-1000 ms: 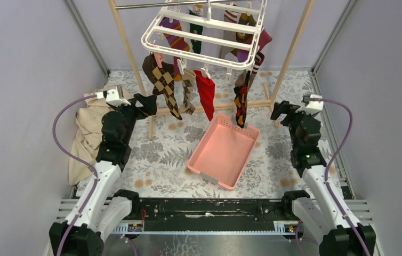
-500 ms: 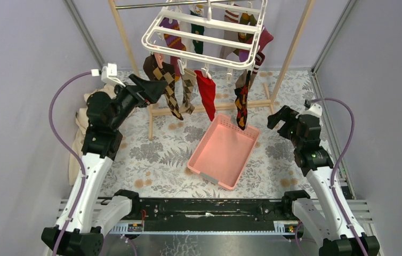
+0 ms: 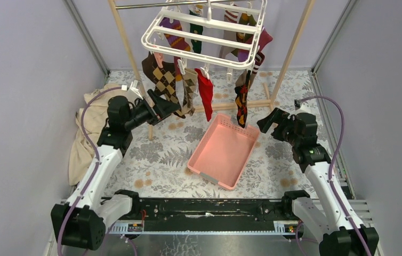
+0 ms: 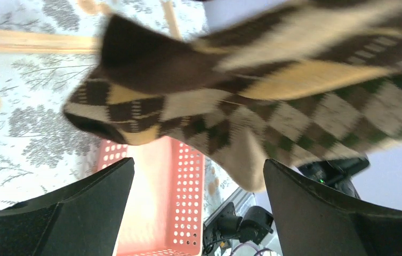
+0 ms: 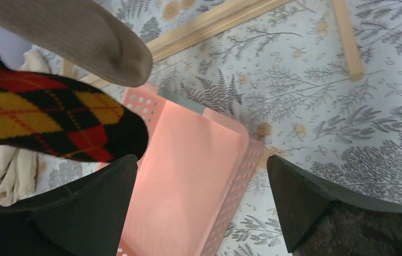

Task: Remove the socks clipped to the hanger
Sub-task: Remove the sock from the hanger.

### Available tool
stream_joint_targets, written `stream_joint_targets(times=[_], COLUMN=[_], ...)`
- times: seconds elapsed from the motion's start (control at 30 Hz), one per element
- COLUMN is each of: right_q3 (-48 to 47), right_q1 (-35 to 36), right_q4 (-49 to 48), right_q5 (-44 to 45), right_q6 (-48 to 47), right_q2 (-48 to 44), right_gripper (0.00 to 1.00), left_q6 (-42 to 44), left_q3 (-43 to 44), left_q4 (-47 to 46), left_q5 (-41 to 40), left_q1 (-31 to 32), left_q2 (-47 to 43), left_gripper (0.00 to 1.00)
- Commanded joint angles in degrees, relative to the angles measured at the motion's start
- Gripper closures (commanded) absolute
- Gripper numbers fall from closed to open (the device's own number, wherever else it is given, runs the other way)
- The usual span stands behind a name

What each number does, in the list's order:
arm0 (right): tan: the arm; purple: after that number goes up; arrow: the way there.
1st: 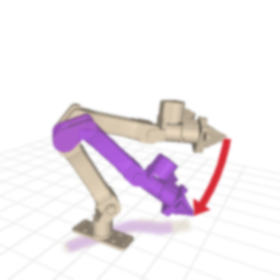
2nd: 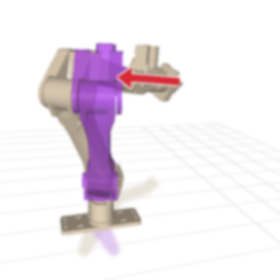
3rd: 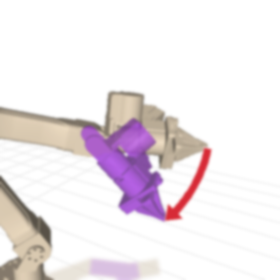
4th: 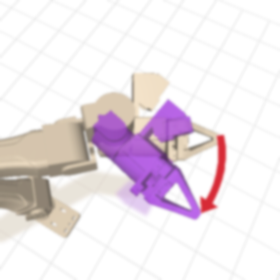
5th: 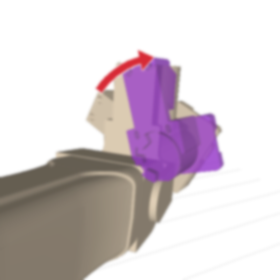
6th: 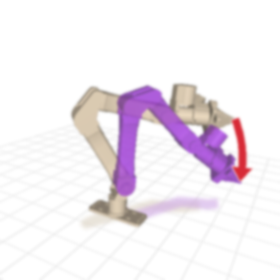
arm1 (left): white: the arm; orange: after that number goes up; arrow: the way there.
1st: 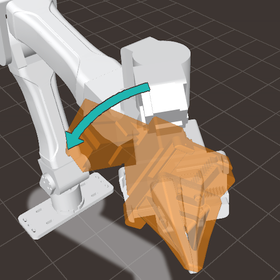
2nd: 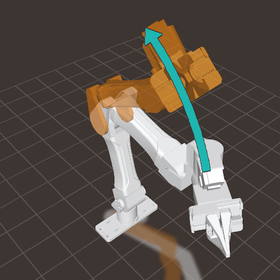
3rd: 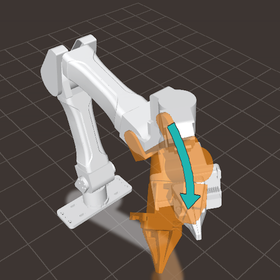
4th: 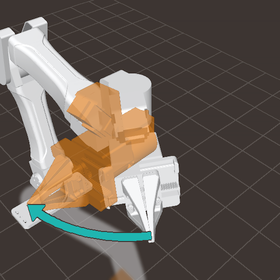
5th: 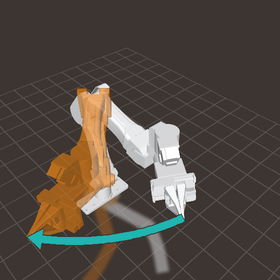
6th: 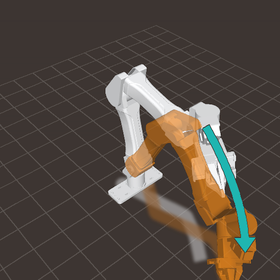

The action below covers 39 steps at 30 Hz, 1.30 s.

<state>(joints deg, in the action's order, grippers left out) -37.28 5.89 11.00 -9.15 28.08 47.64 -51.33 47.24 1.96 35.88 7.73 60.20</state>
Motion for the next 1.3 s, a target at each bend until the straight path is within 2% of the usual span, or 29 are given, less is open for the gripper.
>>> stream_joint_targets(times=[0.0,0.1,0.33,0.43,0.7,0.9,1.0,1.1,1.27], right_q3=[-2.28,-2.74,-5.65,-7.26,-14.06,-15.77,-15.94,-15.97,-16.26], right_q1=[-0.18,-0.11,0.87,2.63,12.09,14.83,15.29,16.00,16.79], right_q4=[-5.13,-6.21,-4.88,-3.89,0.04,-0.62,-1.99,-3.75,-6.52], right_q5=[-6.73,-8.34,-11.57,-11.16,-2.77,0.28,0.53,1.17,1.49], right_q6=[-0.43,-0.47,-1.98,-3.23,-8.13,-9.72,-10.02,-10.39,-10.93], right_q2=[-0.18,-0.18,0.83,1.63,4.68,5.89,6.46,7.25,8.90], right_gripper=[0.01,0.05,0.08,0.11,0.19,0.21,0.23,0.25,0.27], left_q6=[0.62,1.42,7.81,11.22,16.18,20.89,20.46,18.60,12.91], left_q3=[1.60,0.65,-5.12,-3.50,3.21,9.08,11.48,11.22,4.92], left_q4=[-3.41,-3.49,-3.38,2.83,13.65,19.99,21.57,18.83,4.70], left_q5=[4.77,3.21,-15.33,-21.83,-37.36,-62.55,-71.80,-70.20,-56.43], left_q1=[1.35,3.53,10.84,13.41,22.11,39.43,47.50,49.83,49.84], left_q2=[-3.54,-6.33,-22.10,-23.87,-17.80,-10.02,-6.38,-5.22,-4.57], left_gripper=[0.01,0.01,0.01,0.01,0.01,0.01,0.01,0.01,0.01])
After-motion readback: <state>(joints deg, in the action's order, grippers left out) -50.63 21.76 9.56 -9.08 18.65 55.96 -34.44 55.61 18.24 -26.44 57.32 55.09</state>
